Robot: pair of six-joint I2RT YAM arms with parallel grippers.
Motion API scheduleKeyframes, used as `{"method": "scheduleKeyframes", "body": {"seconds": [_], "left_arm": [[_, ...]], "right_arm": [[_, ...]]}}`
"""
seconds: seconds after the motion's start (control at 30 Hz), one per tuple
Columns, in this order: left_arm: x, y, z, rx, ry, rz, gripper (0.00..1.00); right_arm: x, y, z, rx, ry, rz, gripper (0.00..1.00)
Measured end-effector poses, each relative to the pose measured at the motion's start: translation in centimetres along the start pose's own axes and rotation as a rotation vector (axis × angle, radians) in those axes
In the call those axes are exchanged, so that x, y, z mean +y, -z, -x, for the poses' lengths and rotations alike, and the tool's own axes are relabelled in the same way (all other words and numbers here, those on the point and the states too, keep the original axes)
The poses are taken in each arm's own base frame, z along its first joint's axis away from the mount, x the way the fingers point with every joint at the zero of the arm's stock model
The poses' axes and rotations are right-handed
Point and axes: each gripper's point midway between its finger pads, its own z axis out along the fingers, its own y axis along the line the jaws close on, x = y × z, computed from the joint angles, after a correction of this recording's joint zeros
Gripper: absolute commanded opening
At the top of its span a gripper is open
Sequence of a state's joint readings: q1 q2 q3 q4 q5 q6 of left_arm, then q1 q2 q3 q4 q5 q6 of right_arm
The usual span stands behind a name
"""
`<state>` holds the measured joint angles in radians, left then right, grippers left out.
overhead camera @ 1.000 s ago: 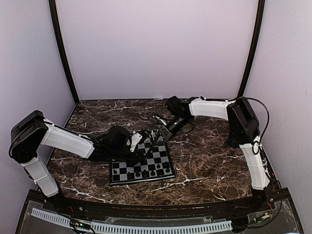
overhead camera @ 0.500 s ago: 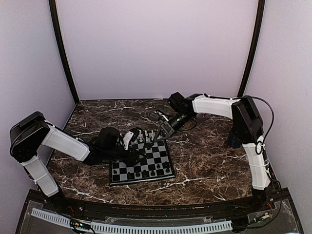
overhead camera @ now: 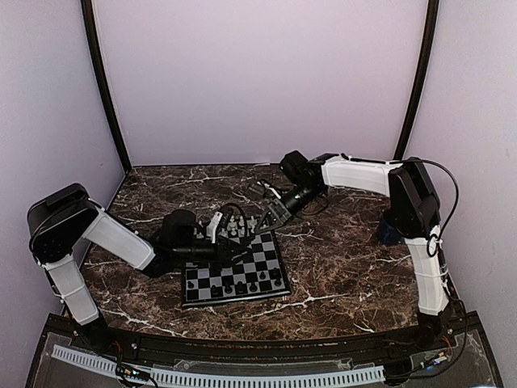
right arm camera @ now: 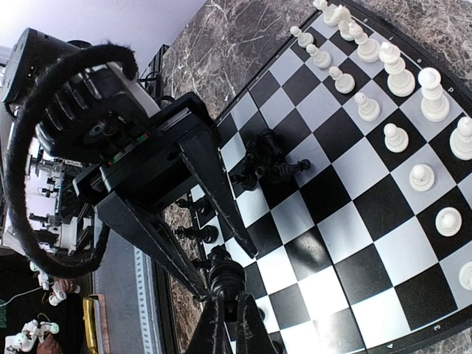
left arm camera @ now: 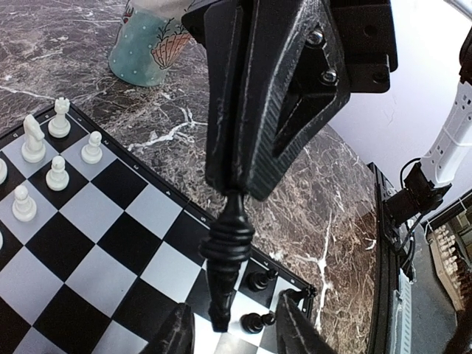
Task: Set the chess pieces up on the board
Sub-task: Pass from the right arm to the left, then place the pawn at c7.
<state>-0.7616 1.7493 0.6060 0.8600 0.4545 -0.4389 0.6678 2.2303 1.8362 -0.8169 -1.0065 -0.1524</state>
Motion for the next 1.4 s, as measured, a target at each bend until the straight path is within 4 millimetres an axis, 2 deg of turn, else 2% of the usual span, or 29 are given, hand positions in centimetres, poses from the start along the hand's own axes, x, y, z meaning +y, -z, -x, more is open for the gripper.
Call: {"method": "scheduleKeyframes", "body": {"seconds": [0.1,0.37,0.6,0.8,0.9,1.0,1.13,1.3,1.4], "left_arm": [[0.0,-0.2,0.2,-0.011,0.007,-0.007,0.37],[-0.2,-0.5,0.7,-0.027,0.007,-0.037,0.15],[-0.4,-0.5,0.7,-0.03,0.01,-0.066,0.02],[-0.2,-0.4,0.8,-0.031,0.017,-0.067,0.01],[0.6,-0.2,0.5,-0.012,0.044,-0.037,0.01],[1.3,0.5,0.4,0.017,0.074,0.006,0.01],[1.6,2.2,1.2,0.037,0.082,0.066,0.01],[2.0,4.8,3.6,0.026,0.091,0.152,0.01],[2.7,6.6,5.1,0.002,0.103,0.214,0.01]], "right_arm": [[-0.1,-0.1,-0.2,0.003,-0.006,0.002,0.03],[0.1,-0.2,-0.3,0.005,-0.008,0.011,0.03],[0.1,-0.2,-0.4,0.006,-0.01,0.014,0.03],[0.1,-0.2,-0.4,0.007,-0.007,0.015,0.04],[0.0,-0.2,-0.5,0.01,-0.003,0.005,0.04],[0.1,0.2,-0.4,0.01,0.01,-0.015,0.04],[0.5,1.2,0.0,0.003,0.052,-0.068,0.04],[0.9,2.4,0.6,0.008,0.143,-0.177,0.04],[0.8,2.4,0.5,0.036,0.206,-0.261,0.04]]}}
